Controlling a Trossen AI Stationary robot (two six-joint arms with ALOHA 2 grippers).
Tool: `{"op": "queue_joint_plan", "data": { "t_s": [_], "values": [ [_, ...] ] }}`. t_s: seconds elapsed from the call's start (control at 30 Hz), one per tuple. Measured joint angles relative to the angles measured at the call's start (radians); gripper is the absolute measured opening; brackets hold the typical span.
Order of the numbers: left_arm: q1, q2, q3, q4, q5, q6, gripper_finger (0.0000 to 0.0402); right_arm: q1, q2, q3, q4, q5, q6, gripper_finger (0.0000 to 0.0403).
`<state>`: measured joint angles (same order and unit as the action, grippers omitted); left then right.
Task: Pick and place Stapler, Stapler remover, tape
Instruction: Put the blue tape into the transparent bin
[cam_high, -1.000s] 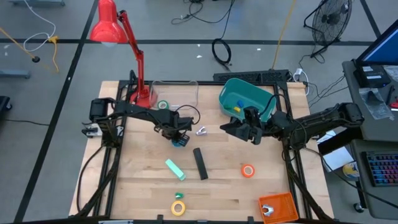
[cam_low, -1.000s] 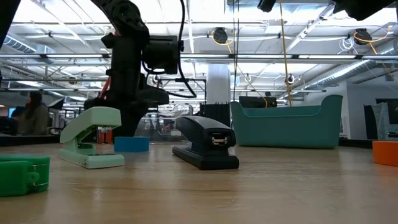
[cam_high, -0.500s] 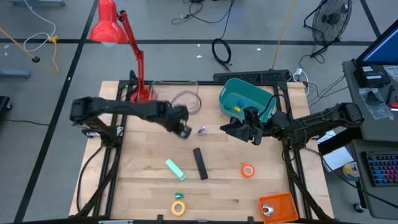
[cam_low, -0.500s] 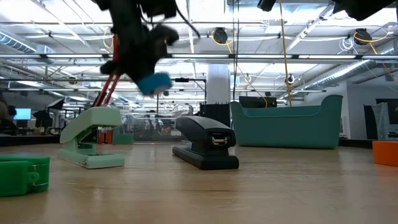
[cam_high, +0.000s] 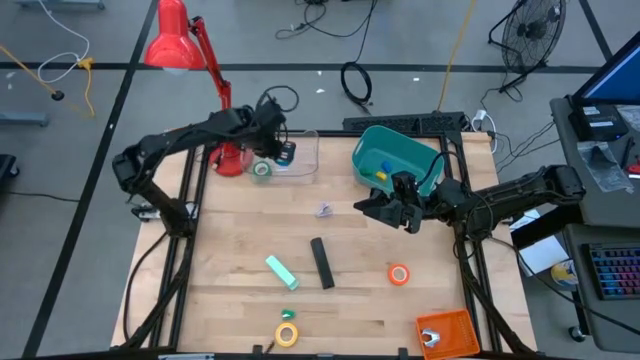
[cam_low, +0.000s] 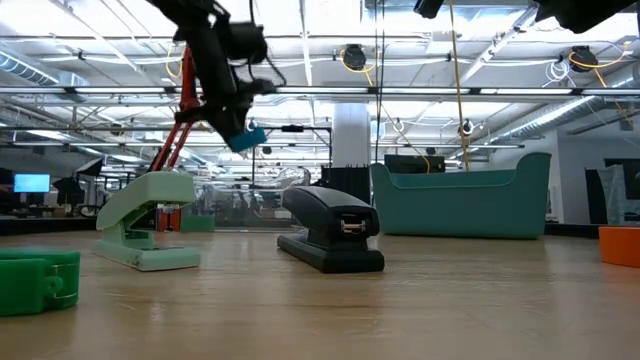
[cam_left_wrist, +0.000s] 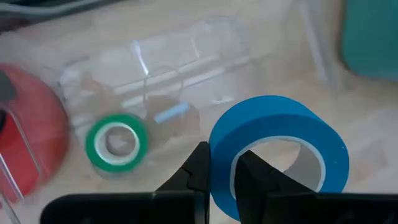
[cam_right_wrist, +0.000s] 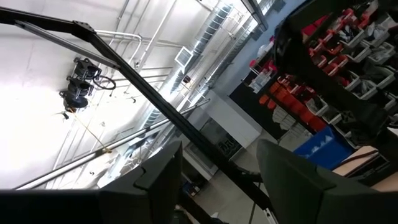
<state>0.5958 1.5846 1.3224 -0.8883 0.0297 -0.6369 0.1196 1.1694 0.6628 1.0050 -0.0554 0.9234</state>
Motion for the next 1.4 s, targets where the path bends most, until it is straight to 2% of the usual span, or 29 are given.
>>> {"op": "queue_joint_plan", "data": {
  "t_s": [0.17,0.47,0.57,0.87,1.23,1.3,1.4],
  "values": [
    [0.059,0.087,0.000,0.005,0.029,0.073,0.0037,0.000,0.000,0.000,0.000,-0.009,0.002,0.0201],
    [0.044,0.215,0.000,0.007,-0.021,0.191,0.0037,0.000,0.000,0.000,-0.001,-0.028,0.000,0.0201],
    [0.036,0.235,0.000,0.011,-0.063,0.221,0.0037,0.000,0.000,0.000,-0.001,-0.043,0.000,0.0201],
    [0.030,0.290,0.000,0.020,-0.084,0.289,0.0037,0.000,0.000,0.000,-0.009,-0.052,0.007,0.0201],
    [0.022,0.341,0.000,0.003,-0.098,0.303,0.0037,0.000,0.000,0.000,-0.017,-0.049,0.007,0.0201],
    [0.023,0.341,0.000,-0.003,-0.106,0.303,0.0052,0.000,0.000,0.000,-0.017,-0.049,0.007,0.0201],
    [0.023,0.339,0.000,-0.016,-0.112,0.293,0.0106,0.000,0.000,0.000,-0.018,-0.050,0.007,0.0201]
  ]
}}
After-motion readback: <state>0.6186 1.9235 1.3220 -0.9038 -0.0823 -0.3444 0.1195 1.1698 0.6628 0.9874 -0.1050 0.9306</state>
